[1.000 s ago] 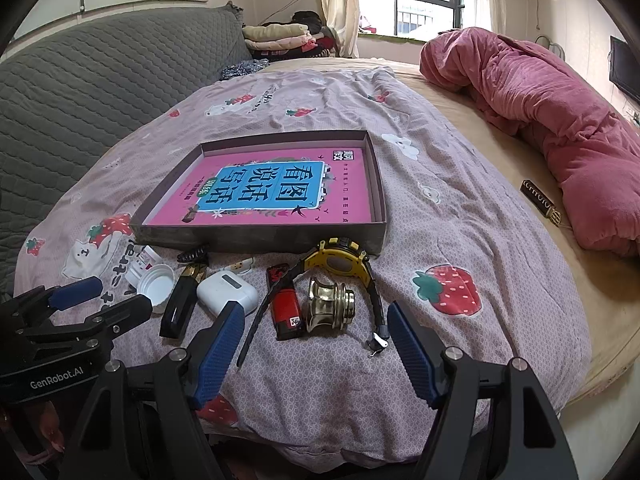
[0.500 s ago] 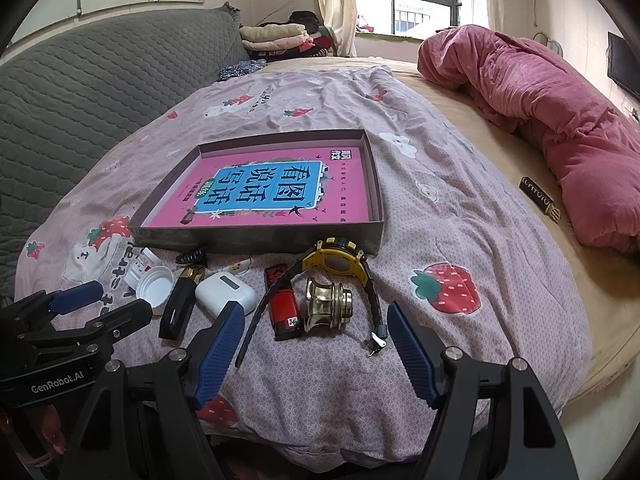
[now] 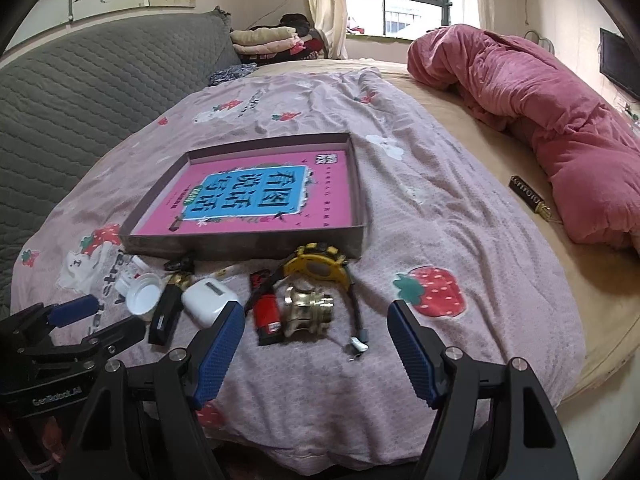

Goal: Organize rigid objects
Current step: 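Move left tool to the black gold-capped tube while right tool approaches the brass cylinder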

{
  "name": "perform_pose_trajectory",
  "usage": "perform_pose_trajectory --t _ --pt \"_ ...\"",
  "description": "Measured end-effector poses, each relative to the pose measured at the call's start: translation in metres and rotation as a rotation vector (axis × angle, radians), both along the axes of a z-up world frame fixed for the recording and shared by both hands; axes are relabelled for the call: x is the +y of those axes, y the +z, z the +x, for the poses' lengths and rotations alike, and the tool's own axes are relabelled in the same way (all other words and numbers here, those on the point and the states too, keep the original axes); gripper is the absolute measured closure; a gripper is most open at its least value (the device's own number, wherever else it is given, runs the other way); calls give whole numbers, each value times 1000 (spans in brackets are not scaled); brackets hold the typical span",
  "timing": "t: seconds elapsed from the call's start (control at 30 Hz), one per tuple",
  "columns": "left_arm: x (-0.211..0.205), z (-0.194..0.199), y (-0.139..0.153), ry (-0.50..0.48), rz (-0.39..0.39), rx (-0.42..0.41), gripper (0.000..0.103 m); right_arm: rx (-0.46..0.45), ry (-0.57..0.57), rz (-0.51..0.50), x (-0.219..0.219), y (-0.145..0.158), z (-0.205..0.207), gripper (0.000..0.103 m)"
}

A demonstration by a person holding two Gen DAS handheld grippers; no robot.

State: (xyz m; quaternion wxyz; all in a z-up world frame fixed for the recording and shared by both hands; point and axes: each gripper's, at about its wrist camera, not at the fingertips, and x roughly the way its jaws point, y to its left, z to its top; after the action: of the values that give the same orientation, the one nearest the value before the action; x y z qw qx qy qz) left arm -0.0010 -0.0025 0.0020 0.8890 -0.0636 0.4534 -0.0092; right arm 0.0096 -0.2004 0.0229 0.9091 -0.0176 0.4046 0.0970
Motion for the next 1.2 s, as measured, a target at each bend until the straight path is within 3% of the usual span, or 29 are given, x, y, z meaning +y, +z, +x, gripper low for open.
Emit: perform_pose_trajectory --t 0.3,0.73,1.0,1.2 --pt "-6 2 -9 -18 -19 42 21 44 -74 47 -30 -8 10 30" --pt "-9 7 -21 -3 -58 99 22 57 -78 65 -36 -16 14 30" --pt "-14 15 -32 5 -70 155 50 52 -80 65 -37 -17 17 30" --pt "-15 24 -40 14 -84 184 60 53 -81 63 -36 -19 18 30"
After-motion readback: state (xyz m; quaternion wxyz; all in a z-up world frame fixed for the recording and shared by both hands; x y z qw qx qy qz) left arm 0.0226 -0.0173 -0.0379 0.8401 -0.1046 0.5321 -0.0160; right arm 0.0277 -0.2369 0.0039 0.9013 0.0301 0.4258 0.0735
